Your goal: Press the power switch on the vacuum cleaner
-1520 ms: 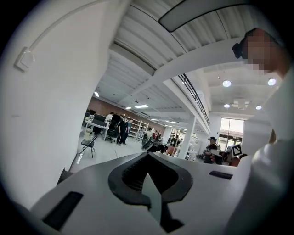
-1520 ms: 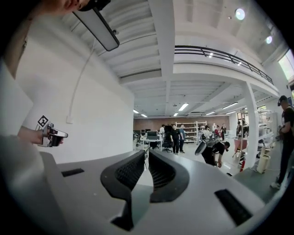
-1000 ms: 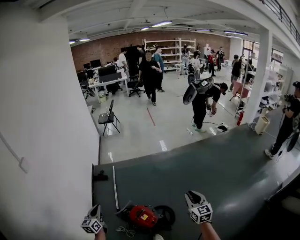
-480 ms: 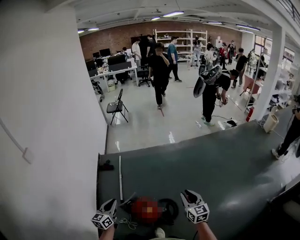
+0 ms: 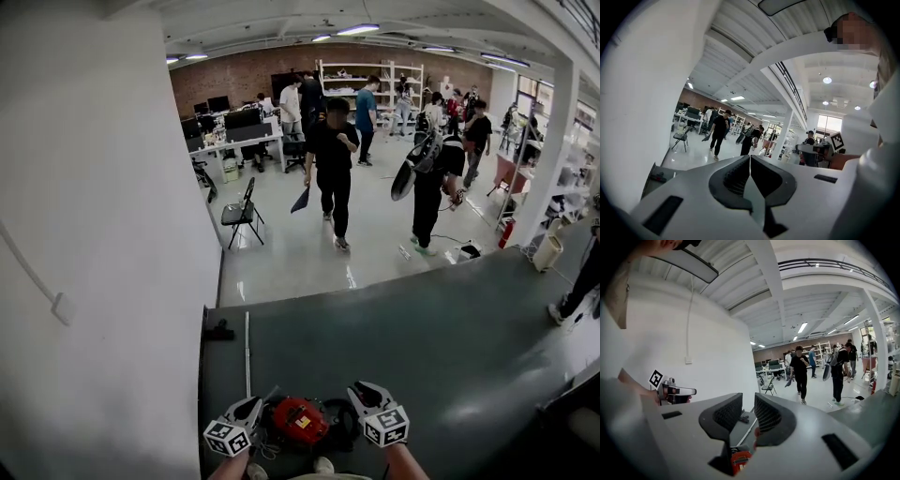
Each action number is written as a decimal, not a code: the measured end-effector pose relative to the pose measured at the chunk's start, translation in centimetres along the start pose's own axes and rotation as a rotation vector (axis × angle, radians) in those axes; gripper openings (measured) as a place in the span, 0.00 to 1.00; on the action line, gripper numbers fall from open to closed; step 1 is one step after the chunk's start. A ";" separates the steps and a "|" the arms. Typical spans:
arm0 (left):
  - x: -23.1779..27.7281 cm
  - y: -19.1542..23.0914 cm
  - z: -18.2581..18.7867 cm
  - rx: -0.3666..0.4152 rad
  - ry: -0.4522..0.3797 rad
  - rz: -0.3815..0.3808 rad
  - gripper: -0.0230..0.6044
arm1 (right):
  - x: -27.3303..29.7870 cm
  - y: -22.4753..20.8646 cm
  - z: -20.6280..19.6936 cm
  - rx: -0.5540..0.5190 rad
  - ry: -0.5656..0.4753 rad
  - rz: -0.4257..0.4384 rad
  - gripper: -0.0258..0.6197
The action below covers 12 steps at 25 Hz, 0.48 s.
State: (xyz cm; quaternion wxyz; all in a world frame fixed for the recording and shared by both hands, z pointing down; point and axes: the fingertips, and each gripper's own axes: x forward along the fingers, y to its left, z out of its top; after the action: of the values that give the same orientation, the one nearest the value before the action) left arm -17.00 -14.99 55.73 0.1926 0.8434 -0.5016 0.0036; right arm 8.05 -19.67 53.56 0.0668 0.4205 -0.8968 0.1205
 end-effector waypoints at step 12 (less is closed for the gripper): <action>1.9 -2.1 -1.7 0.024 0.052 -0.097 0.04 | 4.1 5.7 -2.8 -0.027 0.078 0.101 0.17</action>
State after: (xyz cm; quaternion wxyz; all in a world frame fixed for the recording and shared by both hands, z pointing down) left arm -13.94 -15.13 57.01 0.1953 0.8685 -0.4550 0.0221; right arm 1.09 -18.35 56.27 0.1012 0.3688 -0.9151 0.1278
